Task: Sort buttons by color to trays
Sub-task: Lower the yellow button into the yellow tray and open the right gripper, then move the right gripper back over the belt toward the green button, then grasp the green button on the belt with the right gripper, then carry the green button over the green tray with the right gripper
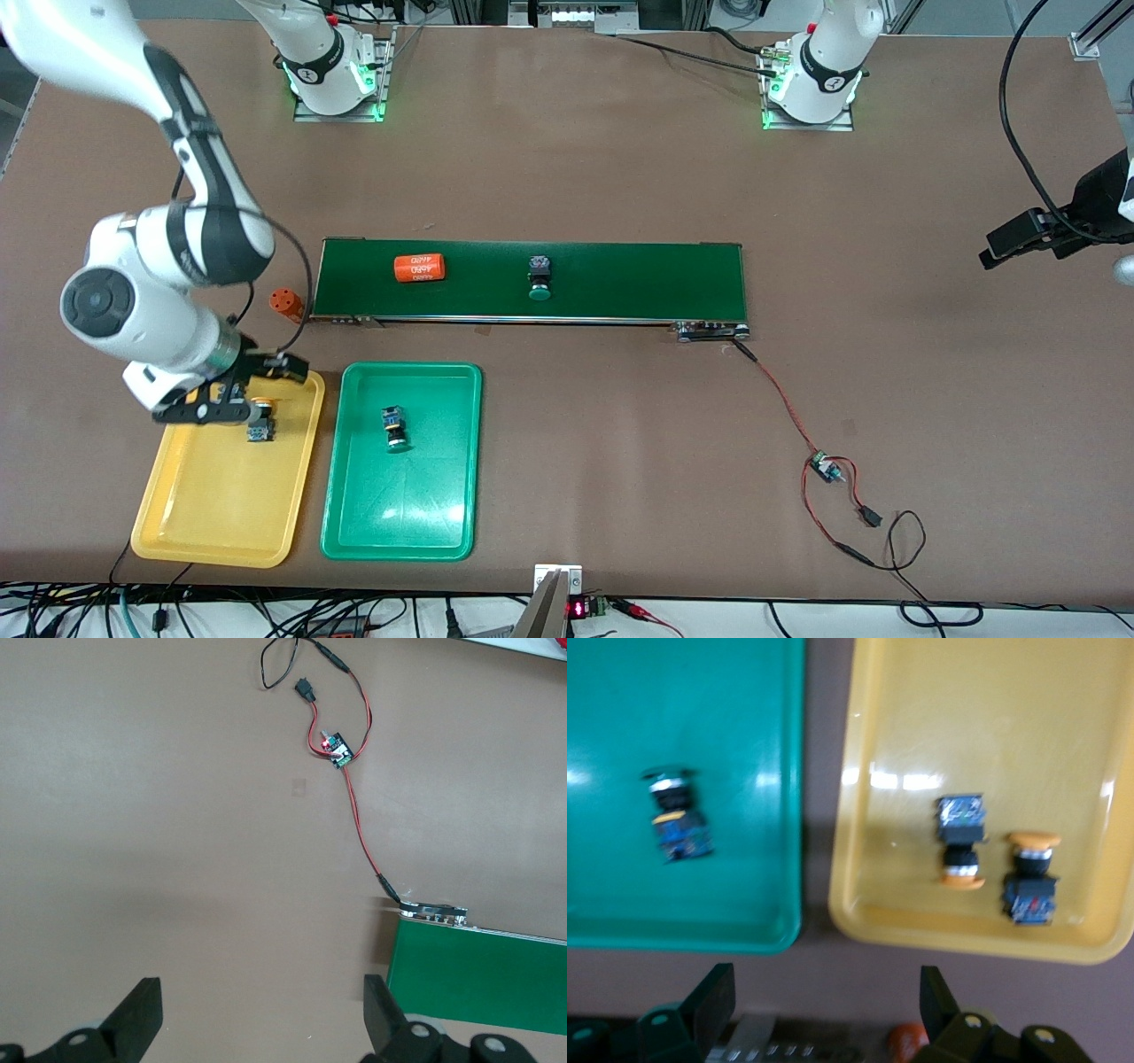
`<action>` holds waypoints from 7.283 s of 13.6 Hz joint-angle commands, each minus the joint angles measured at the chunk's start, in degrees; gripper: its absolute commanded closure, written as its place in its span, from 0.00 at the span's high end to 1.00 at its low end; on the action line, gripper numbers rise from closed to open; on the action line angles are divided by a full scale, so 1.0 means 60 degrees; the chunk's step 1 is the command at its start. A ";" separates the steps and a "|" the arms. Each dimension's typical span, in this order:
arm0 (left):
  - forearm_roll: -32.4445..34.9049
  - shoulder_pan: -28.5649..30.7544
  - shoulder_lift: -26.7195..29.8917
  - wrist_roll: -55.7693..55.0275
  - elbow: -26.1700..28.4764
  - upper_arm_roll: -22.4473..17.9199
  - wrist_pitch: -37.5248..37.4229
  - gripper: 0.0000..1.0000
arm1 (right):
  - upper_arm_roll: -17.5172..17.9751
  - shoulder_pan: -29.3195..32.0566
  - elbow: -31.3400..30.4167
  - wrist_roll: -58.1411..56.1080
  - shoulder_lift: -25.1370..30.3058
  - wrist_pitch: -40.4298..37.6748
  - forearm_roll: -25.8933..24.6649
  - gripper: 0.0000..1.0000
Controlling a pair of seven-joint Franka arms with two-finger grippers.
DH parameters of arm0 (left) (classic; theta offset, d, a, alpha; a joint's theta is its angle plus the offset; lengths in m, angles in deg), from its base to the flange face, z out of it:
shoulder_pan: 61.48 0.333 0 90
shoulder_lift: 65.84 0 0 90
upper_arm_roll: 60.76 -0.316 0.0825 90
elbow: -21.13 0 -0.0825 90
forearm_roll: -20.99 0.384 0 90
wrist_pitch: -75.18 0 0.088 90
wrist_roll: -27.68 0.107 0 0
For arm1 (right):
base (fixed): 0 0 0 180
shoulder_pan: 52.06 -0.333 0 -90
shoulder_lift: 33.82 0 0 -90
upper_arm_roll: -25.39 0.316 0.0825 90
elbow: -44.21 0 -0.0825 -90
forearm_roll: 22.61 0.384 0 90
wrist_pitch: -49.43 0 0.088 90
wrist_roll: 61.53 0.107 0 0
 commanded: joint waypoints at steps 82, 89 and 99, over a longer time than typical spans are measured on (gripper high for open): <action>0.0904 -0.0248 0.0171 0.0302 -0.0375 0.0851 -0.1256 1.00 | 0.2075 -0.1096 0.0266 0.3738 0.0175 0.0774 -0.1026 0.16; 0.0875 -0.0263 0.0171 0.0258 -0.0375 0.0953 -0.1256 1.00 | 0.0302 -0.2677 0.3668 0.1816 -0.2534 0.1459 -0.1055 0.16; 0.0714 -0.0248 0.0156 0.0273 -0.0375 0.0924 -0.1256 1.00 | -0.0667 -0.3074 0.3508 0.0878 -0.4251 0.4846 -0.1525 0.19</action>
